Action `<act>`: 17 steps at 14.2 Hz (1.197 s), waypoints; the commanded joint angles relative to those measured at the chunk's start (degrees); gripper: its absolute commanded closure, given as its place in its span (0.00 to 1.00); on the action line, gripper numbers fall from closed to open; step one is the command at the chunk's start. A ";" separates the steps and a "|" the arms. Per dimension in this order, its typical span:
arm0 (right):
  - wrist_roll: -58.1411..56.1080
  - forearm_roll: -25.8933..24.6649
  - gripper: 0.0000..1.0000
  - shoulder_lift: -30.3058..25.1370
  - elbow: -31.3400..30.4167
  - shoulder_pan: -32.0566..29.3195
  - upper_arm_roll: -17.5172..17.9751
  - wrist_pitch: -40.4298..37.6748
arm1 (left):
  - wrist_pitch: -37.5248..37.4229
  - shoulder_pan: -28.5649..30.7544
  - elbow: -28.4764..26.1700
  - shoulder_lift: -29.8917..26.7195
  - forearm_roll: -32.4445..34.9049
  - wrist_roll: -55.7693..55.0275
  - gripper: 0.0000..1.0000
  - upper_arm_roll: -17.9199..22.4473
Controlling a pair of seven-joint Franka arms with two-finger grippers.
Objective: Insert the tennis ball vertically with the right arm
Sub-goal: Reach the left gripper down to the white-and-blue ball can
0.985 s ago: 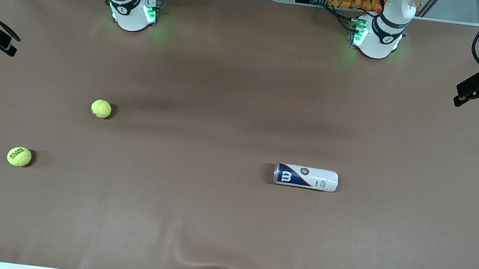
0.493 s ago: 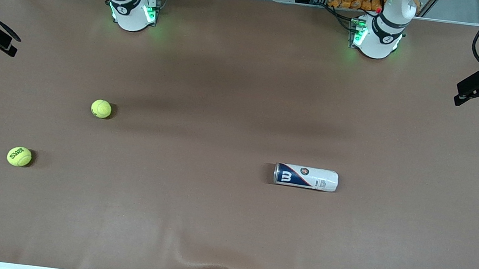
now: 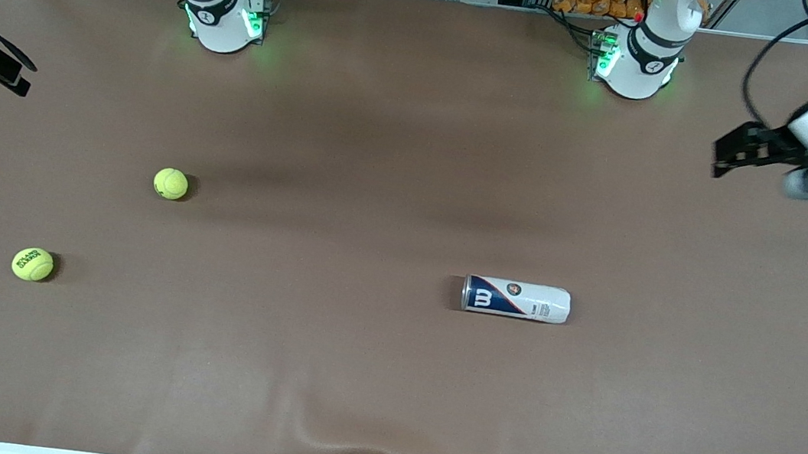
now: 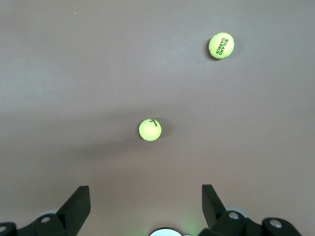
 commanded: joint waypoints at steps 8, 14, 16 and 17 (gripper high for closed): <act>0.19 -0.38 0.00 0.29 -0.26 -0.37 0.49 -0.26 | 10.59 -10.90 -0.18 19.52 14.65 0.62 0.00 -9.16; 0.19 -0.37 0.00 0.38 -0.53 -0.20 0.49 -0.17 | 15.59 -17.07 0.61 28.76 27.32 5.60 0.00 -9.16; 0.19 -0.37 0.00 0.38 -0.53 -0.20 0.49 -0.17 | 17.97 -16.72 0.70 30.52 28.03 11.49 0.00 -8.99; 0.19 -0.37 0.00 0.46 -0.53 -0.20 0.49 -0.17 | 18.50 -16.72 0.70 31.14 29.25 14.83 0.00 -8.90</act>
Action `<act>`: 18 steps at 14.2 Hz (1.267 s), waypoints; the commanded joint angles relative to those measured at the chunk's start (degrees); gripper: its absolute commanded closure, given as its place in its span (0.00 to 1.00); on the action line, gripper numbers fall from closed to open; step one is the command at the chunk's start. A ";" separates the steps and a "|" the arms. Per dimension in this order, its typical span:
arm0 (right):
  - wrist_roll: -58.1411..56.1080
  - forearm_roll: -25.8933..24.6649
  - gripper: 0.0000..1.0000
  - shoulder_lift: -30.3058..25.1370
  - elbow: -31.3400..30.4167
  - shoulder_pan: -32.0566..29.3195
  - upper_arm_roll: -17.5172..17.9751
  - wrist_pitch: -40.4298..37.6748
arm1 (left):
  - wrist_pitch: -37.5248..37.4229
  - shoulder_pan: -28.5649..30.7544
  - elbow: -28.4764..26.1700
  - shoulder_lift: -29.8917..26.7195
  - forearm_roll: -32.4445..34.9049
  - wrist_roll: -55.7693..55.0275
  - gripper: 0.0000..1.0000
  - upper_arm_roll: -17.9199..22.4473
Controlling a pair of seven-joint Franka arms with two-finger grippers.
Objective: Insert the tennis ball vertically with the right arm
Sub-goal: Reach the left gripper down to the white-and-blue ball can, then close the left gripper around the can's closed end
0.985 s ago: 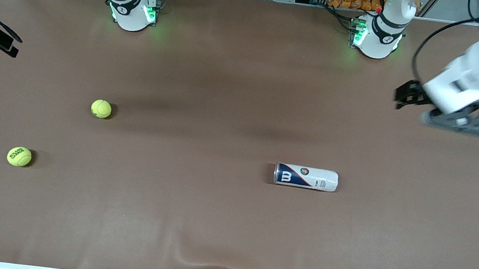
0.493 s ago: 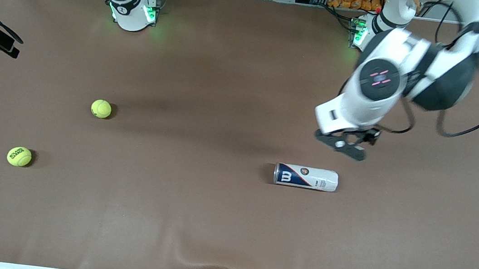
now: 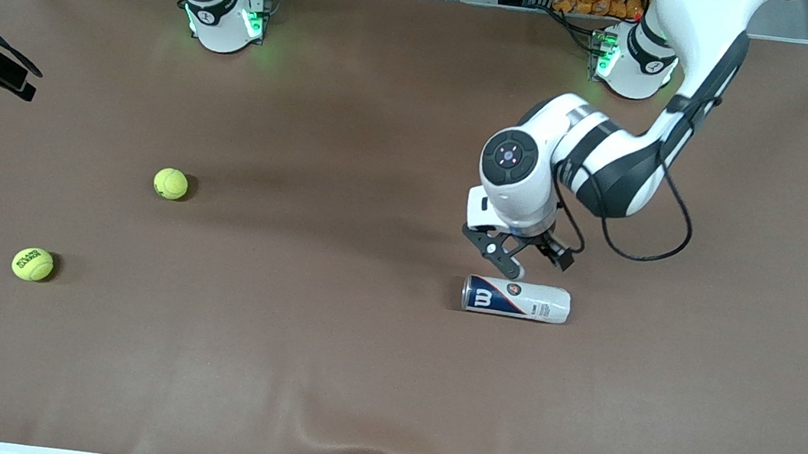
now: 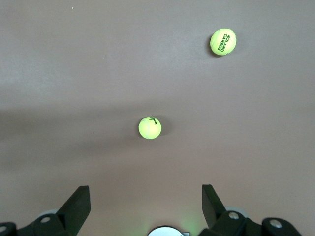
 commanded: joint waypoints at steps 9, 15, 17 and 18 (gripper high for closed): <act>0.19 -0.27 0.00 0.12 -0.49 -0.19 0.44 0.71 | 7.95 0.76 2.35 7.01 10.69 25.61 0.00 0.45; 0.19 -0.27 0.00 0.39 -0.49 -0.10 0.44 0.71 | 10.41 1.46 2.35 9.56 15.80 27.71 0.00 0.45; 0.19 -0.27 0.00 0.39 -0.49 0.16 0.44 0.62 | 10.68 1.73 2.00 9.65 15.44 27.80 0.00 0.45; 0.19 -0.27 0.00 0.39 -0.49 0.16 0.44 0.62 | 10.77 1.73 1.82 9.73 15.36 28.15 0.00 0.45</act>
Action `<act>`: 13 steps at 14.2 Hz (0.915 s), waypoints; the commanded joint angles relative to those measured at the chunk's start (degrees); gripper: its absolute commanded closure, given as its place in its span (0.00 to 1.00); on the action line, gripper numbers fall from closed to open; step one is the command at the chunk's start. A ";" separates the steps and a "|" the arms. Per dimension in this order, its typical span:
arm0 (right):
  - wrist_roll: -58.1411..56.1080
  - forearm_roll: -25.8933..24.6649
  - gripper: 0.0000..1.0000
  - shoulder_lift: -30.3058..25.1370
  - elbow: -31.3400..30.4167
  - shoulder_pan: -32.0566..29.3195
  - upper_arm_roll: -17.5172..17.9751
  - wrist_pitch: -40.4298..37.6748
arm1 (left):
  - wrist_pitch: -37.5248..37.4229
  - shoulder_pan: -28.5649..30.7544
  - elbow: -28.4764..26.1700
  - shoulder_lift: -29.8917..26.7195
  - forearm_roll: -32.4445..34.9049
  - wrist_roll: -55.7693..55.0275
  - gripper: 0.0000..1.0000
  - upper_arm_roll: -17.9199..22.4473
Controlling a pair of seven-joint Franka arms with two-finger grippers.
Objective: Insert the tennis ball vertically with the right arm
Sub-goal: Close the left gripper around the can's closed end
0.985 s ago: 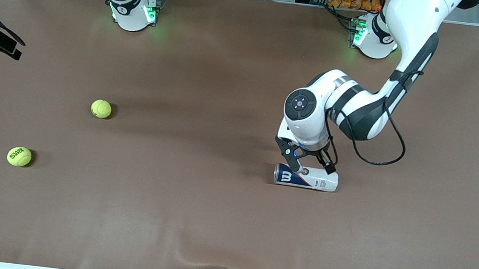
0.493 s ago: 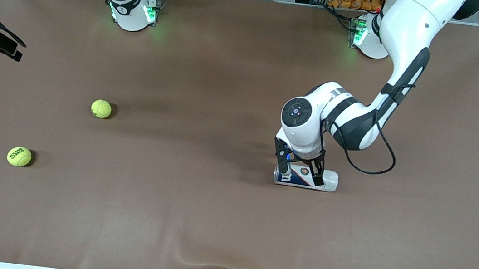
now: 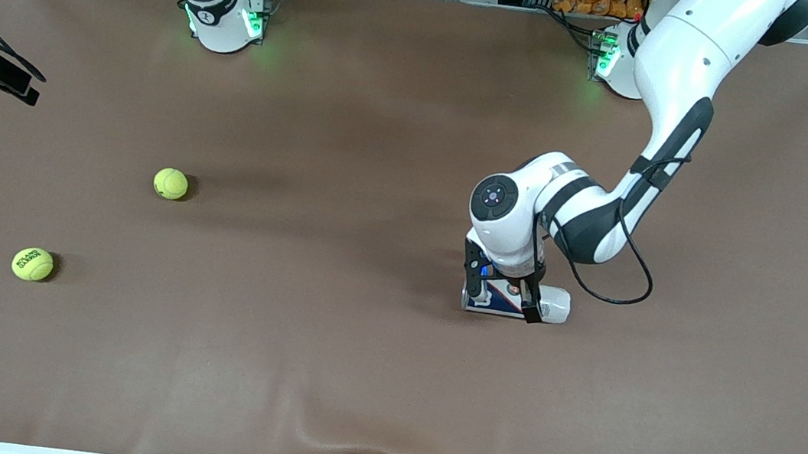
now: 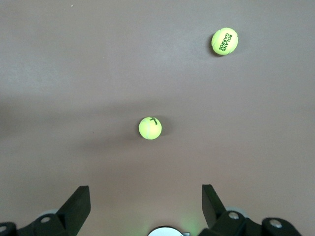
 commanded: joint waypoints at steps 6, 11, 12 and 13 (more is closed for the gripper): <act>0.19 -0.27 0.00 -0.18 -0.42 0.09 0.29 0.42 | 1.66 0.55 0.90 3.61 -0.06 1.82 0.00 -0.22; 0.19 -0.27 0.00 -0.18 -0.42 0.09 0.29 0.34 | 3.06 0.98 0.72 5.62 -0.07 1.91 0.00 -0.22; 0.19 -0.27 0.00 -0.18 -0.42 0.09 0.29 0.34 | 3.41 1.68 0.72 5.98 0.02 1.91 0.00 -0.22; 0.19 -0.27 0.00 -0.18 -0.42 0.09 0.29 0.34 | 4.02 2.12 0.72 6.15 0.11 1.91 0.00 -0.22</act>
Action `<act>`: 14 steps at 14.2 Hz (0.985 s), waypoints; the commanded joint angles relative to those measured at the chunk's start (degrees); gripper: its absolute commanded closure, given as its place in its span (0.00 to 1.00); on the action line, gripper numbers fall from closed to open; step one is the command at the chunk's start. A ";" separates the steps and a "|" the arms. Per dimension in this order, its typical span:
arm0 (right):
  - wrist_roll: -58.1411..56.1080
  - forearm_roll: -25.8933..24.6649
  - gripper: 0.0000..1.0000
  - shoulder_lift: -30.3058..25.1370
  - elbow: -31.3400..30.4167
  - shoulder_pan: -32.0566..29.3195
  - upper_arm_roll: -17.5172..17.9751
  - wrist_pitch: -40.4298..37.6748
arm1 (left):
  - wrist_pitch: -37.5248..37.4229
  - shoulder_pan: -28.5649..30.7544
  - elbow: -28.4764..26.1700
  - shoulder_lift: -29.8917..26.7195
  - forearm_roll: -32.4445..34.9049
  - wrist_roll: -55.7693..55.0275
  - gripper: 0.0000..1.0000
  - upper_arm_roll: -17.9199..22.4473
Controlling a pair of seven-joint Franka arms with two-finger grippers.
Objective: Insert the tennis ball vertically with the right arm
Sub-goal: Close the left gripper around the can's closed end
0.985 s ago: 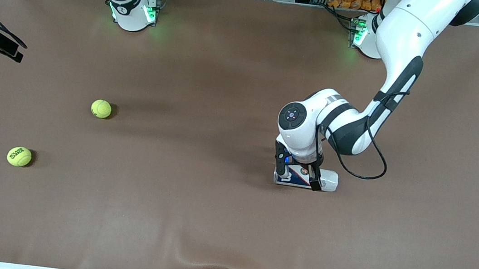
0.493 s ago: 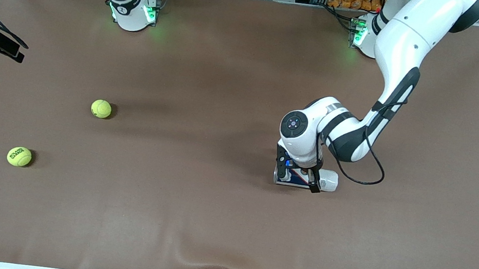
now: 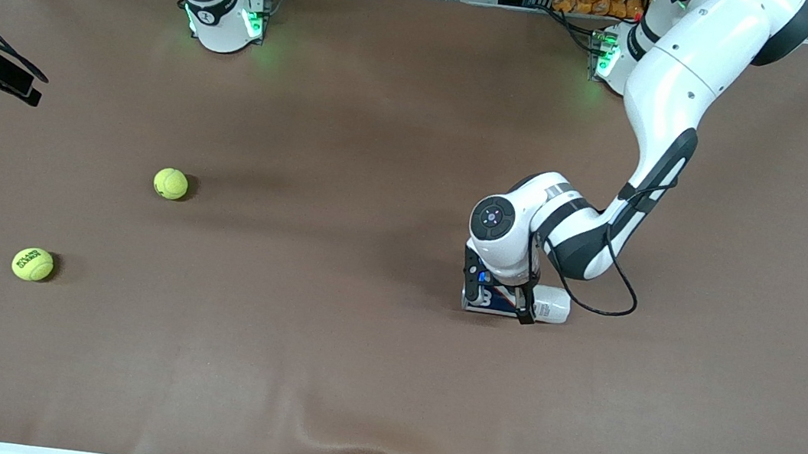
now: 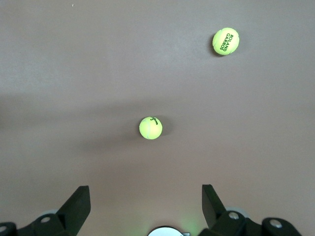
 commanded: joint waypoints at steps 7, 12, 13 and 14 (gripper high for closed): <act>0.11 -0.36 0.00 -0.24 -0.44 0.13 0.19 0.20 | 4.13 1.81 0.80 2.11 0.38 1.03 0.00 -0.26; 0.37 -0.54 0.00 -0.15 -0.44 1.27 0.10 0.29 | 3.69 1.11 1.06 2.11 0.99 1.03 0.00 0.09; 0.37 -0.54 0.00 -0.07 -0.44 1.18 0.19 0.29 | 3.25 0.49 1.06 2.11 0.99 0.95 0.00 0.61; 0.37 -0.54 0.00 -0.07 -0.44 1.18 0.19 0.29 | 3.16 -0.30 1.06 2.11 0.99 0.94 0.00 1.40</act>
